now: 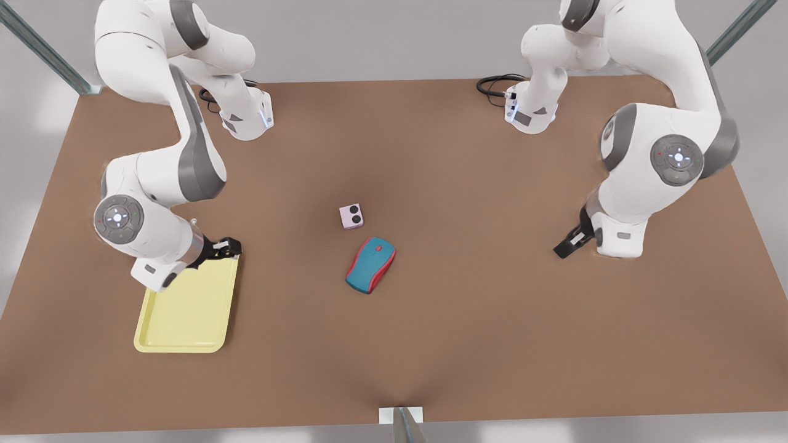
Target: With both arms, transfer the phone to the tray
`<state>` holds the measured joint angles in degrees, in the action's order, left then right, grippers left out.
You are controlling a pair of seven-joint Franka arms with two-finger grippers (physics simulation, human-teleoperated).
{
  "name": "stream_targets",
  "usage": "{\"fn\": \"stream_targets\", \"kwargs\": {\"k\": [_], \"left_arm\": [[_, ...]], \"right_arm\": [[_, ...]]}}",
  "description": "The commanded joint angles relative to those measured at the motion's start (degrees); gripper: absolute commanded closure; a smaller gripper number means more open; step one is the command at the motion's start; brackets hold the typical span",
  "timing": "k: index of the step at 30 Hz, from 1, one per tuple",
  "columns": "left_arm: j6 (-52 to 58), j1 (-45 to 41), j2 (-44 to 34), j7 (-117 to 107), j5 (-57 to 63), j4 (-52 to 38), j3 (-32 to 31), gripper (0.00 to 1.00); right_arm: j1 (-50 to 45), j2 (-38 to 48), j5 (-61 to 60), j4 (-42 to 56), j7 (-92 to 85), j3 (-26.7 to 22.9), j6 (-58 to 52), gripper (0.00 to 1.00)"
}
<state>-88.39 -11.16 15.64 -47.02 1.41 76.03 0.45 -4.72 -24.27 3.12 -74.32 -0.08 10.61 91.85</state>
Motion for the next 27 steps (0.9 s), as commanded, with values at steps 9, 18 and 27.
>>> {"fn": "stream_targets", "kwargs": {"k": [9,18,27], "left_arm": [[14.7,0.9,0.2,53.7,-7.5,0.9,0.7,0.00],[13.7,0.9,1.4,54.3,-7.3,0.9,0.7,0.00],[12.5,0.9,2.6,54.3,-7.4,0.9,0.7,0.00]], "right_arm": [[-19.0,-4.6,-2.5,-6.4,33.0,0.3,12.6,0.00],[-21.0,0.5,-3.4,-24.7,50.0,3.1,18.6,0.00],[-21.5,-0.3,-5.9,-32.9,50.0,4.3,32.3,0.00]]}}
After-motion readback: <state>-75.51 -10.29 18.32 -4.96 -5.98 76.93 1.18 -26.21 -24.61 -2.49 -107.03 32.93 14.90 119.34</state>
